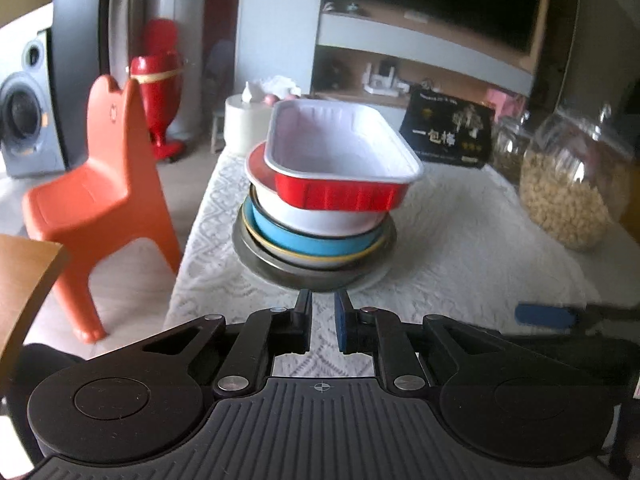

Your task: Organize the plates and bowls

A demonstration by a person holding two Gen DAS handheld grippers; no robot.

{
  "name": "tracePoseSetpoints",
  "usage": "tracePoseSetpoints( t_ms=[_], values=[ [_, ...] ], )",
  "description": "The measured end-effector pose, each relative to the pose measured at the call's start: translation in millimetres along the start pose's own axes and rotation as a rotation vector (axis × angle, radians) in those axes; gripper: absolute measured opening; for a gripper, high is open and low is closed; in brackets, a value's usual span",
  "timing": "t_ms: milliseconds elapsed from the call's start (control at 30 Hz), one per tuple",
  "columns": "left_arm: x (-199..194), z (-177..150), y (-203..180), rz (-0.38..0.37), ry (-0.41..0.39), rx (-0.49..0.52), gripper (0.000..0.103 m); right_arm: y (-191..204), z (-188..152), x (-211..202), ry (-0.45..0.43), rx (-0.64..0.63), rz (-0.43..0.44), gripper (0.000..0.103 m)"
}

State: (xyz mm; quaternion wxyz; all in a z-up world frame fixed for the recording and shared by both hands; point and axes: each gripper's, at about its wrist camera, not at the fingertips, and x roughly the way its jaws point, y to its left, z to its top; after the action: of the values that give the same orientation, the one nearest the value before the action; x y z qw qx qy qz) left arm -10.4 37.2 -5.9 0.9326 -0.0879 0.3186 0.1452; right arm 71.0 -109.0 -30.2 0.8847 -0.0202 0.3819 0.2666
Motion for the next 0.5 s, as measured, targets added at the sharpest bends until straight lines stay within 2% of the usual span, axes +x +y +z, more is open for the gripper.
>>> tracePoseSetpoints(
  t_ms=[100, 500],
  values=[
    [-0.7, -3.7, -6.1, 0.037, 0.001, 0.036, 0.015, 3.5, 0.1, -1.1, -0.007, -0.011, -0.014, 0.093],
    [4.5, -6.6, -3.9, -0.017, 0.048, 0.014, 0.015, 0.9, -0.4, -4.1, -0.014, 0.009, -0.007, 0.093]
  ],
)
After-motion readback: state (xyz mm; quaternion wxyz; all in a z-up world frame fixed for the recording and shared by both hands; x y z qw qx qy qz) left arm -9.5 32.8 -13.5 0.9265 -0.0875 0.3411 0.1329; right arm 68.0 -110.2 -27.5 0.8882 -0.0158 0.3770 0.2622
